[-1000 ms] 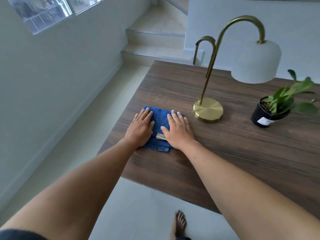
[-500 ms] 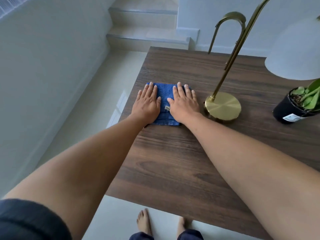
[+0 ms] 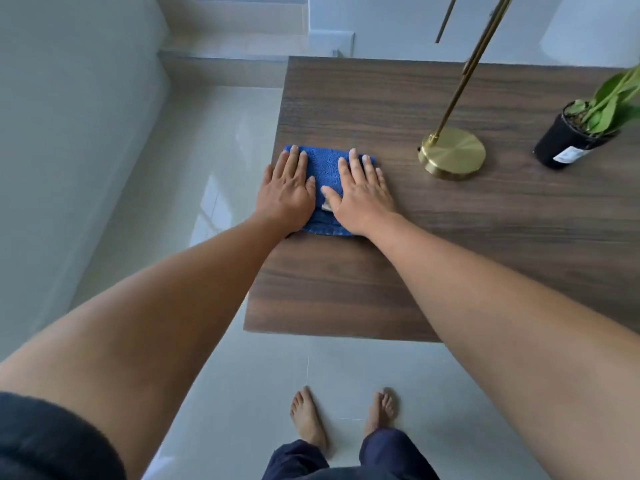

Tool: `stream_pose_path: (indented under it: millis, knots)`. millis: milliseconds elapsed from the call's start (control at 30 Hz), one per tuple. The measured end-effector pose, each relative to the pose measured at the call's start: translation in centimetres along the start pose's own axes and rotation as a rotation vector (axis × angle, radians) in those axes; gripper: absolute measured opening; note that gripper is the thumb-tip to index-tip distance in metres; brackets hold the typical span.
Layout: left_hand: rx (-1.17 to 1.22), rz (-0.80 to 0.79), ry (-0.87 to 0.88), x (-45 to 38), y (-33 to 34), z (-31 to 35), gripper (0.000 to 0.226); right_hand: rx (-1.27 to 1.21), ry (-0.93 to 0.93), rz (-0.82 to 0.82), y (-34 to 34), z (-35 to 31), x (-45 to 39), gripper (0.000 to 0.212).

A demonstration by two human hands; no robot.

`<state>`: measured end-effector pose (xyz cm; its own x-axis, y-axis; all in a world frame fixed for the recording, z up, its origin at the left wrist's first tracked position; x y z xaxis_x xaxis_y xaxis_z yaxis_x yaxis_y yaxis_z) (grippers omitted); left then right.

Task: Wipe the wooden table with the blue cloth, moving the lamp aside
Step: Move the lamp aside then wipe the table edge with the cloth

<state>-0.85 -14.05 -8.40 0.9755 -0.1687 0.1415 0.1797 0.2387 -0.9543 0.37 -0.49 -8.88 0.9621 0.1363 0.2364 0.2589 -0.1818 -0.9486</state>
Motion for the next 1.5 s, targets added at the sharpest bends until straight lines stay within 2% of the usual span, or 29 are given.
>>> stream_pose_path:
  millis: [433, 933, 1067, 1233, 1500]
  knots:
    - [0.058, 0.052, -0.035, 12.7, 2.1, -0.4, 0.060, 0.030, -0.077, 0.052, 3.2, -2.8, 11.2, 0.080]
    - [0.090, 0.093, -0.037, 14.4, 2.4, -0.9, 0.062, -0.041, -0.016, 0.094, 3.9, -2.2, 13.3, 0.076]
    - [-0.006, 0.207, -0.010, 13.4, 0.3, 0.0, 0.059, -0.073, -0.042, 0.087, 3.0, -1.7, 13.2, 0.072]
    - [-0.002, 0.184, 0.018, 8.9, -0.4, 3.2, 0.062, -0.137, 0.019, 0.157, 0.2, 3.2, 13.4, 0.066]
    - [0.038, 0.057, 0.211, 5.4, 2.4, 16.0, 0.065, -0.117, 0.270, 0.232, -4.4, 16.0, 16.3, 0.063]
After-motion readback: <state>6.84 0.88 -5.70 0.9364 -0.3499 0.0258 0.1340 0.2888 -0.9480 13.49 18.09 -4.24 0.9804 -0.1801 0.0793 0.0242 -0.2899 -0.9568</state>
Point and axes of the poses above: each hand's wrist, its own x-axis away from the middle knuckle, its own y-axis out of the palm, z = x × y, the point moved 8 cm from there along -x, towards the middle knuckle, and after that the axes turned 4 degrees about -z, right-handed, at the moved point
